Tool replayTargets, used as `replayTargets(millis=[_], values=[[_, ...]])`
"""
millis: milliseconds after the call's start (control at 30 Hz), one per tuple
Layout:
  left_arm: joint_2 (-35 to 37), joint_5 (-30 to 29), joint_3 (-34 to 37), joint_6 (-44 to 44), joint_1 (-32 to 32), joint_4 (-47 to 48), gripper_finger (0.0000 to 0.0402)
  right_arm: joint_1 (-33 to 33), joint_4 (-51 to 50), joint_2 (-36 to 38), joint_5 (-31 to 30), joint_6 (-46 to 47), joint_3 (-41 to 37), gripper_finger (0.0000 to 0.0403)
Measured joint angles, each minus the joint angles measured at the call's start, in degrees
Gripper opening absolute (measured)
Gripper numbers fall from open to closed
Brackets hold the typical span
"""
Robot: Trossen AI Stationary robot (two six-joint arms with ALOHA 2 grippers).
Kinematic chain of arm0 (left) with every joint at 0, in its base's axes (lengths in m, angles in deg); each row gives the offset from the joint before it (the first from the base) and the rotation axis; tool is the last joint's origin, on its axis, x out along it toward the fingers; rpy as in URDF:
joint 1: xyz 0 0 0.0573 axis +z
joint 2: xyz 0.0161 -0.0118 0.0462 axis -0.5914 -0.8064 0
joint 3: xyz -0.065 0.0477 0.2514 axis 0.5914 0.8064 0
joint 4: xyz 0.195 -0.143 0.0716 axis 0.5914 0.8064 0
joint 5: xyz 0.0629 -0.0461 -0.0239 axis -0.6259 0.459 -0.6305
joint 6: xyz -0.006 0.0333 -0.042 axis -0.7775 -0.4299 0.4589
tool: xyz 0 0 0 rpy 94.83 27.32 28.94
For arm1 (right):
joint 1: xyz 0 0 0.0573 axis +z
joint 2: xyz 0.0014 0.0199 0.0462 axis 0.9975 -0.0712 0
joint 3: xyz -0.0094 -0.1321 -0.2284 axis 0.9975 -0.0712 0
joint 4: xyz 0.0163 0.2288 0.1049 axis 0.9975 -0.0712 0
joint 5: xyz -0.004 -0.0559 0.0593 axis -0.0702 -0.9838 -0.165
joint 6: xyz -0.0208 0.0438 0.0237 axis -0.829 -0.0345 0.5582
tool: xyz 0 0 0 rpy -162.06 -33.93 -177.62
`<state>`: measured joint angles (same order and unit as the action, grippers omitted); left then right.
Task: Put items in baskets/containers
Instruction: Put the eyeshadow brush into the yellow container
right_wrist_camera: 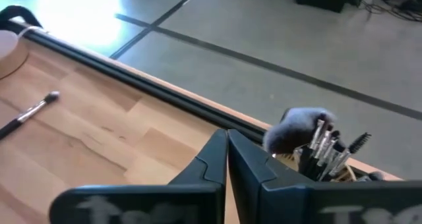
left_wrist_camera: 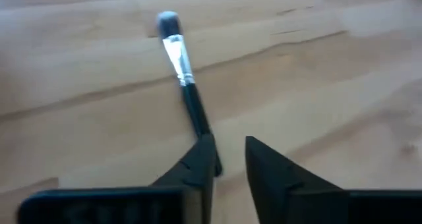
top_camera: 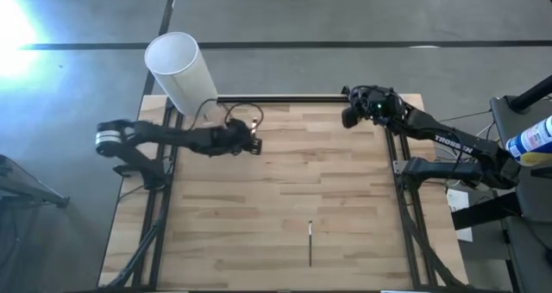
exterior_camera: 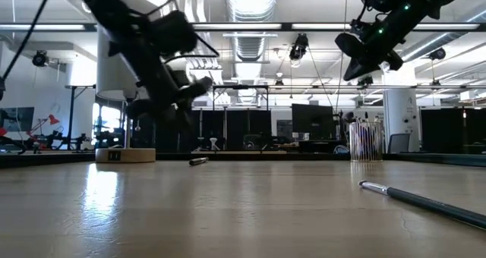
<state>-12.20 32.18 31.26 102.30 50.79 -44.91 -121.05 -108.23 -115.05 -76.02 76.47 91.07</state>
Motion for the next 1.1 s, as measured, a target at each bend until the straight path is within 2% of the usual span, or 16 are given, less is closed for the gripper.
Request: replayTargets(millis=[100, 267, 433, 667, 833, 1100], values=[[-4.5, -2.3, -5.0, 1.6, 0.0, 5.8, 0.0110, 0.8, 0.0, 0.0, 0.0, -0.7, 0.0, 0.0008], [-10.7, -2.3, -8.3, 3.8, 0.1, 7.3, 0.0145, 2.3, 0.0, 0.0, 0.5, -2.4, -0.1, 0.0008], [-13.8, -3.5, -8.5, 8.5, 0.1, 7.4, 0.0151, 3.4, -0.2, 0.0, 1.6, -3.1, -0.1, 0.0008], [-16.1, -3.2, -8.5, 9.4, 0.1, 7.0, 0.0151, 3.9, -0.3, 0.0, 3.2, -5.2, -0.1, 0.0008], [-17.8, -2.6, -8.5, 9.2, 0.0, 7.3, 0.0125, 3.9, -0.3, 0.0, 4.1, -5.6, -0.1, 0.0008], [-17.8, -0.7, -8.4, 6.3, -0.2, 8.8, 0.0035, 3.9, -0.4, 0.0, 4.5, -5.5, -0.1, 0.0008]])
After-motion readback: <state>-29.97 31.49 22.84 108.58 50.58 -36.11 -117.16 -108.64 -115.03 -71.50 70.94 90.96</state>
